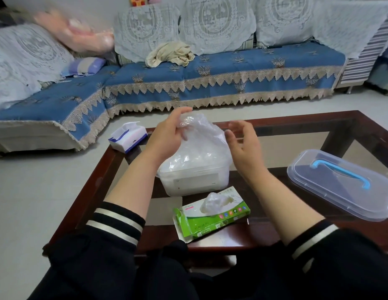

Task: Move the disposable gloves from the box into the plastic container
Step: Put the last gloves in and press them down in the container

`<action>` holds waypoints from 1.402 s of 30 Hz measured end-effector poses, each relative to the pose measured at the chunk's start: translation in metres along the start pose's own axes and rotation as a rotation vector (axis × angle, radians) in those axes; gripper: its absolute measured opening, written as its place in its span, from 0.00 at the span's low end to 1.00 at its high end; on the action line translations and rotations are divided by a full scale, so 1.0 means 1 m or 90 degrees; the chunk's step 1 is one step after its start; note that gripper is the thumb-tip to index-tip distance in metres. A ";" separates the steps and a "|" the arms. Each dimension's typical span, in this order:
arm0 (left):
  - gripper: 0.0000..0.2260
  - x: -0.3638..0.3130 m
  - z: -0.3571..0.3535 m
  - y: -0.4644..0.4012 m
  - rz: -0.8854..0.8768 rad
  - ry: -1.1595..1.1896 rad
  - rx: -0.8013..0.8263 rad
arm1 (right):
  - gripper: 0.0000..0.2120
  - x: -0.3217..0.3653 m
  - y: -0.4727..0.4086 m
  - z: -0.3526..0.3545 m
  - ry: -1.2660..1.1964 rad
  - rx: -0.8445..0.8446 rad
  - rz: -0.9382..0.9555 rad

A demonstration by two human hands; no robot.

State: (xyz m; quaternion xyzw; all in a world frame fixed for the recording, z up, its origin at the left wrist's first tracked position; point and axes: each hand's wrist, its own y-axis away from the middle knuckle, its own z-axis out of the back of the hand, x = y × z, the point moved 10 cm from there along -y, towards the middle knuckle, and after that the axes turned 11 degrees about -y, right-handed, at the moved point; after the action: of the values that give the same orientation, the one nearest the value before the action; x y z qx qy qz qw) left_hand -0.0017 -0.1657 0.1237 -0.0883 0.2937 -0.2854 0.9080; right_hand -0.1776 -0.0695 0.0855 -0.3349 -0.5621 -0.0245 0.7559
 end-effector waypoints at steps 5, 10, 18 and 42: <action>0.23 -0.022 0.020 -0.008 -0.037 0.093 0.027 | 0.48 0.019 -0.043 -0.043 -0.002 0.263 -0.070; 0.21 0.000 0.020 -0.009 0.050 0.192 0.000 | 0.12 0.014 -0.064 -0.048 -0.059 0.236 -0.122; 0.10 0.041 -0.002 0.010 0.217 0.425 0.058 | 0.08 0.009 -0.078 -0.046 -0.077 0.187 -0.145; 0.14 0.145 0.063 0.089 0.341 0.826 -0.099 | 0.24 -0.043 -0.104 -0.136 0.345 0.139 -0.076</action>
State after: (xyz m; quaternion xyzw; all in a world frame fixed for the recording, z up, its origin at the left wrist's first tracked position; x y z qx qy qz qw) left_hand 0.1732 -0.1759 0.0759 0.1103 0.8071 -0.0254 0.5794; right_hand -0.1227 -0.2371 0.0783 -0.1989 -0.3576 -0.0971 0.9073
